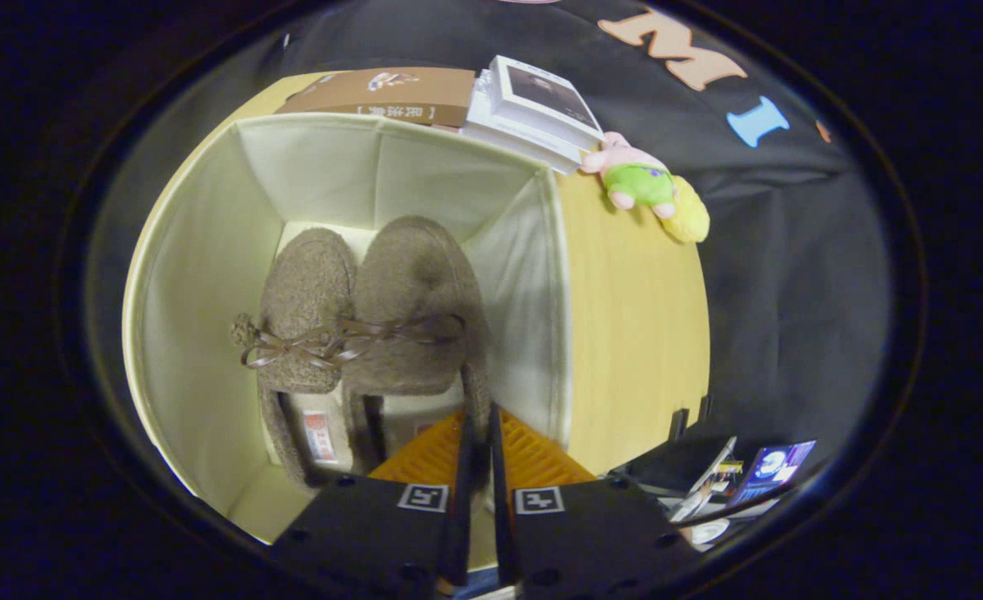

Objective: Open the storage box then place both shoes into the box .Put the left shoe in first, then the right shoe, with the right side of both shoes facing outward in a uniform manner.

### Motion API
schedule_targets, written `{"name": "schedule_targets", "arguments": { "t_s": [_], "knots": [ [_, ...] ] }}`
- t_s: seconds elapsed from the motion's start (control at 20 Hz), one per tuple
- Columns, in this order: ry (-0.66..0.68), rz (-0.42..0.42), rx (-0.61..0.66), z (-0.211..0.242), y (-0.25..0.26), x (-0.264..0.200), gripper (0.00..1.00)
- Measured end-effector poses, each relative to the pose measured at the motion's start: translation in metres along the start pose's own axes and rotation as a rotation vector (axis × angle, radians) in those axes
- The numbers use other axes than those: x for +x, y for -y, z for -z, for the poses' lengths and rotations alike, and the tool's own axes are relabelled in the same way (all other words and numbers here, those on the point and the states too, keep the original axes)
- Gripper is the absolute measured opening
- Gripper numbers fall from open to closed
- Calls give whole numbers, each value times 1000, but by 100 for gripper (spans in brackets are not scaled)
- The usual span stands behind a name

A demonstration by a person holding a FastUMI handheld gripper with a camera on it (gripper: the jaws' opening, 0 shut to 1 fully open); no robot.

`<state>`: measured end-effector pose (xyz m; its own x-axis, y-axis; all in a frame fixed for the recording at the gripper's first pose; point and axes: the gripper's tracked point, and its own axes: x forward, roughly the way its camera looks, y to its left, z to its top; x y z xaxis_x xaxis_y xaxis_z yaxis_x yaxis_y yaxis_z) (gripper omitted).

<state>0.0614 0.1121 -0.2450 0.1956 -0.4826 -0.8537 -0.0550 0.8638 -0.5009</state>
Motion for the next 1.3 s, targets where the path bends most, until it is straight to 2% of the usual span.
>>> {"name": "schedule_targets", "arguments": {
  "t_s": [0.25, 0.4, 0.55, 0.8, 1.05, 1.3],
  "knots": [
    [54, -202, -53, 3, -42, -21, 53],
    [108, -236, -69, 9, -32, -46, 75],
    [155, -286, -8, 12, -14, -66, 98],
    [301, -367, 162, -21, 45, -106, 97],
    [498, -289, 267, -38, 154, -116, 97],
    [836, -227, 353, -76, 238, -142, 97]
  ]
}}
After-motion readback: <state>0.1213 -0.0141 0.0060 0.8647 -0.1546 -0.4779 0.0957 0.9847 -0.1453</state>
